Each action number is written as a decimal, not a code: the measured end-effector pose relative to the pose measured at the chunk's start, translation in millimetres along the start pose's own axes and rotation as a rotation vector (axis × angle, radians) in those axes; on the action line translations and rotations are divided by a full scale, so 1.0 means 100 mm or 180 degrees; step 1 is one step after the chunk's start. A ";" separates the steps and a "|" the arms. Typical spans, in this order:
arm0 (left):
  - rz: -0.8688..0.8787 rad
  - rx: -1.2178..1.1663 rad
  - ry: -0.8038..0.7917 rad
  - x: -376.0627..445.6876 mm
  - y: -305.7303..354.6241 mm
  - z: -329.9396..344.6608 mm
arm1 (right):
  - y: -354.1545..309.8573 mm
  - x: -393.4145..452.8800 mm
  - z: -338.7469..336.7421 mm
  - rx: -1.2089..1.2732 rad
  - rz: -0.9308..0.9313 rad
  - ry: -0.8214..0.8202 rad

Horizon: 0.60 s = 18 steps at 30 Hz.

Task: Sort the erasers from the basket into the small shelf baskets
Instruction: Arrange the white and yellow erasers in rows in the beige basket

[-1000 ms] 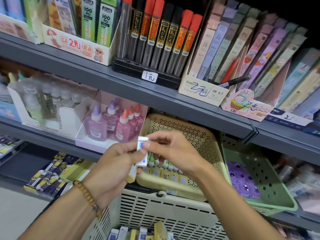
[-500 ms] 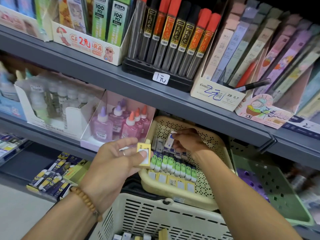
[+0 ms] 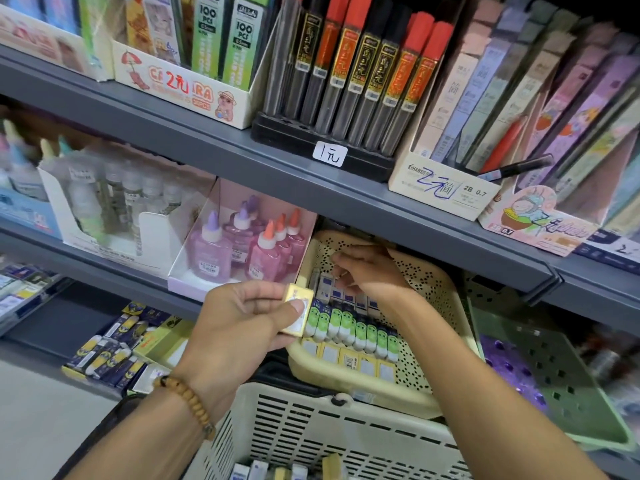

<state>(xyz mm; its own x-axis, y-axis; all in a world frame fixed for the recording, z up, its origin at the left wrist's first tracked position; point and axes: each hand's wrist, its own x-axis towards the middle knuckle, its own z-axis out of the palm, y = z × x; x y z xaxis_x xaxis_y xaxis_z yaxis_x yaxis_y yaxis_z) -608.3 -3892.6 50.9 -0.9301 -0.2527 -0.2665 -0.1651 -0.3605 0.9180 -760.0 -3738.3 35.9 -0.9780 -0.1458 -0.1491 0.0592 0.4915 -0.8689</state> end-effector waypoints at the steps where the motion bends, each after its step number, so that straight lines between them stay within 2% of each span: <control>1: 0.0025 0.0009 0.0016 0.00 -0.01 0.01 | -0.08 -0.15 -0.01 0.0187 -0.0097 -0.0136; 6: 0.0148 -0.0016 -0.0082 -0.02 -0.08 0.07 | -0.31 -0.84 -0.03 0.0422 -0.0634 -0.1162; 10: 0.0139 0.0072 -0.0300 -0.06 -0.16 0.13 | -0.30 -0.97 -0.07 0.0287 -0.0692 -0.1174; 12: 0.0488 0.0686 -0.0278 -0.07 -0.21 0.15 | -0.24 -0.94 -0.16 0.0087 -0.0658 -0.1029; 15: 0.1660 0.2511 -0.0036 -0.09 -0.25 0.08 | -0.07 -0.85 -0.38 -0.0256 -0.0374 -0.0650; 16: 0.1959 0.3002 -0.0083 -0.11 -0.25 0.06 | 0.01 -0.82 -0.45 -0.0473 -0.0239 -0.0572; 18: 0.2162 0.3567 -0.0333 -0.14 -0.26 0.01 | 0.17 -0.78 -0.57 -0.0784 0.0095 -0.0546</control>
<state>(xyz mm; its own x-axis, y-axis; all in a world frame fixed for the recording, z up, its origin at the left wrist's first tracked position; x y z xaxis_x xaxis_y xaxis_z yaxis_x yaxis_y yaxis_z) -591.6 -3878.5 31.4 -0.9477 0.0014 0.3192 0.2089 0.7589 0.6168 -694.1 -3669.6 59.7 -0.9272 -0.2609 -0.2686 0.0165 0.6882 -0.7254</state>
